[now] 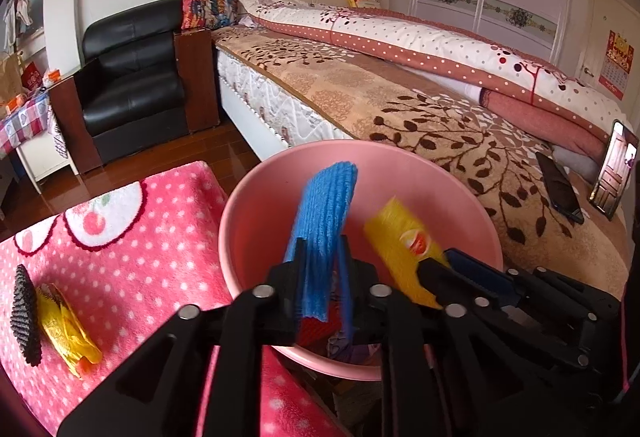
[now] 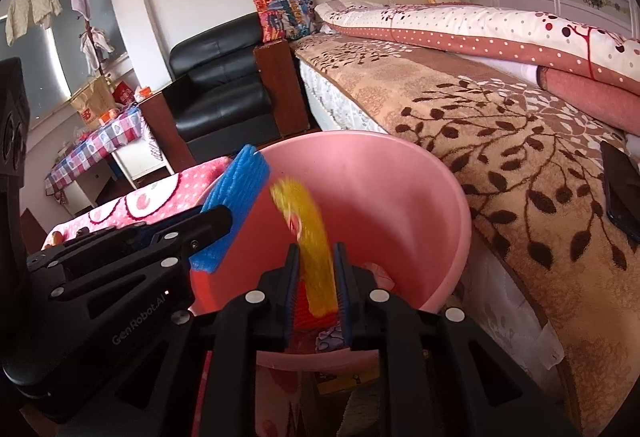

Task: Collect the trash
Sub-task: 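Open both tools to drop the sponge and foam net into the bucket, then move both open tools back over the bread crust on the table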

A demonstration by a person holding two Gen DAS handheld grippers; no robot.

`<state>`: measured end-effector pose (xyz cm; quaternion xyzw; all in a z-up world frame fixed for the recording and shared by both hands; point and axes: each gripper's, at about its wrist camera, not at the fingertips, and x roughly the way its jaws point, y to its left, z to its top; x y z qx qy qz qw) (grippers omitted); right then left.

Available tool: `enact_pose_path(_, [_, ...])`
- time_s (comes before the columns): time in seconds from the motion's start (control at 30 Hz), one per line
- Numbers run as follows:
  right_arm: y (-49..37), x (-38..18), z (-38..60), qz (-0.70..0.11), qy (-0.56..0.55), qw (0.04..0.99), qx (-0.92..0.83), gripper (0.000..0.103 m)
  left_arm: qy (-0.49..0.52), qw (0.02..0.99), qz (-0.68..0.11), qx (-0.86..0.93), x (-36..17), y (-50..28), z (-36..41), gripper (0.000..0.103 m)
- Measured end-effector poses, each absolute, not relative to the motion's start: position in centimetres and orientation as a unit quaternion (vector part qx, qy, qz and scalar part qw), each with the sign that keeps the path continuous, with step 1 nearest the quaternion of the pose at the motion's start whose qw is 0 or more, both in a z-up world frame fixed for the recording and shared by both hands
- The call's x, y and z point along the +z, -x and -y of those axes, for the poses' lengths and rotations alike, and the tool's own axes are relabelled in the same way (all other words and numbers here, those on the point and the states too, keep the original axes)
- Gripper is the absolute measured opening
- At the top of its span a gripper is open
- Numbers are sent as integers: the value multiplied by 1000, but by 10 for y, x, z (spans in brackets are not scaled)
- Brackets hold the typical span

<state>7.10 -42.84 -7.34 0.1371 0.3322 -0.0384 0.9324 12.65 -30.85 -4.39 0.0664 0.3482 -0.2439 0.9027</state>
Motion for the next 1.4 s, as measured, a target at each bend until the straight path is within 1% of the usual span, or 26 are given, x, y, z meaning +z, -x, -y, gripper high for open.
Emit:
enact_pose_path(0.03, [-71,-73,429,-333,-138,932,-40,17,-65,903,-348,-242,-43,-127,307,28])
enact_pose_path(0.1, [-69,-73,429,-334,-139,931,-44,20,-61,905,-346,-240,-41,-127,305,32])
enact_pose_path(0.13, [-68,-74,430,-334,-140,931,-45,24,-59,906,-344,-240,-40,-127,304,33])
enact_pose_path(0.17, [-67,-73,430,-334,-141,931,-45,31,-57,906,-342,-241,-38,-127,303,35])
enact_pose_path(0.2, [-66,-73,430,-332,-142,932,-43,34,-57,906,-341,-243,-37,-126,303,40])
enact_pose_path(0.23, [-64,-72,430,-329,-141,932,-44,36,-57,907,-338,-243,-35,-124,302,42])
enact_pose_path(0.33, [-60,-65,426,-324,-136,935,-42,37,-65,911,-324,-245,-28,-117,303,43])
enact_pose_path(0.47, [-52,-55,421,-313,-127,940,-42,41,-74,918,-301,-248,-15,-104,302,43])
enact_pose_path(1.0, [-12,-18,386,-278,-120,953,-22,45,-67,939,-245,-230,24,-62,268,43])
enact_pose_path(1.4, [10,-6,337,-275,-112,955,16,49,-52,945,-253,-202,29,-40,222,43])
